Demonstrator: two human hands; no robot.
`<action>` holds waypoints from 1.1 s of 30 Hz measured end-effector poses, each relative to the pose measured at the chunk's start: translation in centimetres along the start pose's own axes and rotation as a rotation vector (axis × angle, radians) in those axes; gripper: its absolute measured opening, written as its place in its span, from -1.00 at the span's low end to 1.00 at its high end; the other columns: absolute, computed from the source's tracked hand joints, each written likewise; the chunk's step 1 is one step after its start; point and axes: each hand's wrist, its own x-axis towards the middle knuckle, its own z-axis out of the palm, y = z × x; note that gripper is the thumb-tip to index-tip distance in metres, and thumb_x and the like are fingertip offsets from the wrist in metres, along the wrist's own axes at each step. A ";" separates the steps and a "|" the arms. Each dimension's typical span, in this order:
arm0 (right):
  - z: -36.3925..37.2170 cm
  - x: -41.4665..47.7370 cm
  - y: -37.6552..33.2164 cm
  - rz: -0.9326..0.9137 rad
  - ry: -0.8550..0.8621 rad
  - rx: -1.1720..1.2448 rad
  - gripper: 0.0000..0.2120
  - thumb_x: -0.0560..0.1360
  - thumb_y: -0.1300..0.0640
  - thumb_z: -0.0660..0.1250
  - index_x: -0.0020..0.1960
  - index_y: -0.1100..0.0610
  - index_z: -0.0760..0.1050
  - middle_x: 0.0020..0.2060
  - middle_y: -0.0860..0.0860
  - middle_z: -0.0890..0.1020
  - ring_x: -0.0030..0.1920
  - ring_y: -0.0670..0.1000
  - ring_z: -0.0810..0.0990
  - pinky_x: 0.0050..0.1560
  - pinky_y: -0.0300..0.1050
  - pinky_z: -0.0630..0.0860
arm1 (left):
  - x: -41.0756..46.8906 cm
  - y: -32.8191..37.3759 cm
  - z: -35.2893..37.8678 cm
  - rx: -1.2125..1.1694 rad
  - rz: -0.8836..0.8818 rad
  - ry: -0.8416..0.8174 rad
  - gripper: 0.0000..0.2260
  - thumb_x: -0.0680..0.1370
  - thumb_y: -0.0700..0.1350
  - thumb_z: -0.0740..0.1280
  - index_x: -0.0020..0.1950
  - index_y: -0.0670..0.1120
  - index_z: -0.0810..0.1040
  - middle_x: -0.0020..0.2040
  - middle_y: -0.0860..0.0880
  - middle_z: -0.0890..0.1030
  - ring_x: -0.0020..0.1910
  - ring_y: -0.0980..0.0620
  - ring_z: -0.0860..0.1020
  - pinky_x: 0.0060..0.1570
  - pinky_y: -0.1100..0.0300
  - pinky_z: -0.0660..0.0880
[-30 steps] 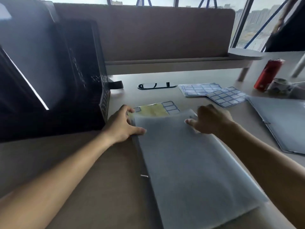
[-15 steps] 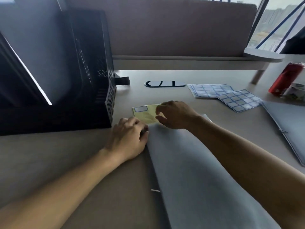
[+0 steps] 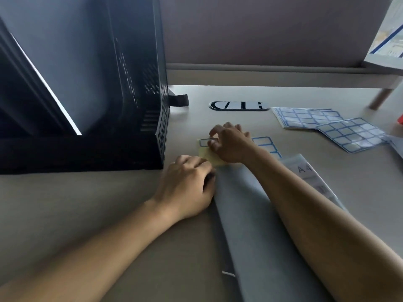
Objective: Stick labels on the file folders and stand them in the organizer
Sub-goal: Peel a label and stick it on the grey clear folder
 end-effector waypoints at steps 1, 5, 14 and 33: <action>-0.1 -0.1 0.1 0.003 -0.002 -0.018 -0.65 0.62 -0.12 0.18 0.34 -0.01 0.40 0.30 0.11 0.41 0.35 0.19 0.29 0.22 0.11 0.26 | 0.0 0.0 -0.1 0.002 0.000 0.001 -0.69 0.50 0.08 0.15 0.01 -0.03 0.61 0.07 -0.03 0.64 0.10 -0.17 0.53 0.01 -0.03 0.53; -0.9 -0.5 0.0 -0.062 0.043 -0.078 -0.67 0.60 -0.16 0.22 0.26 0.00 0.44 0.32 0.11 0.39 0.34 0.16 0.29 0.20 0.09 0.25 | -0.1 -0.1 0.1 -0.004 0.003 0.012 -0.71 0.51 0.07 0.18 0.05 -0.02 0.60 0.11 0.00 0.63 0.13 -0.15 0.52 0.03 -0.02 0.52; -0.9 -0.6 0.7 0.008 0.007 -0.262 -0.30 0.52 -0.43 0.04 0.30 0.13 0.38 0.24 0.20 0.45 0.28 0.22 0.37 0.24 0.17 0.27 | -0.1 -0.1 0.2 0.000 0.019 0.027 -0.73 0.52 0.07 0.17 0.03 -0.02 0.58 0.07 0.00 0.62 0.10 -0.14 0.51 0.01 0.02 0.50; -2.9 -1.8 -1.1 -0.818 0.785 -0.085 -0.62 0.60 0.07 0.19 -0.35 0.19 0.44 -0.47 0.10 0.46 -0.41 0.19 0.40 -0.24 0.00 0.37 | 2.2 -0.8 -3.1 -0.916 -0.271 0.258 -0.92 0.56 -0.13 0.40 -0.06 0.06 0.64 -0.23 0.15 0.69 -0.20 0.27 0.59 -0.05 0.24 0.53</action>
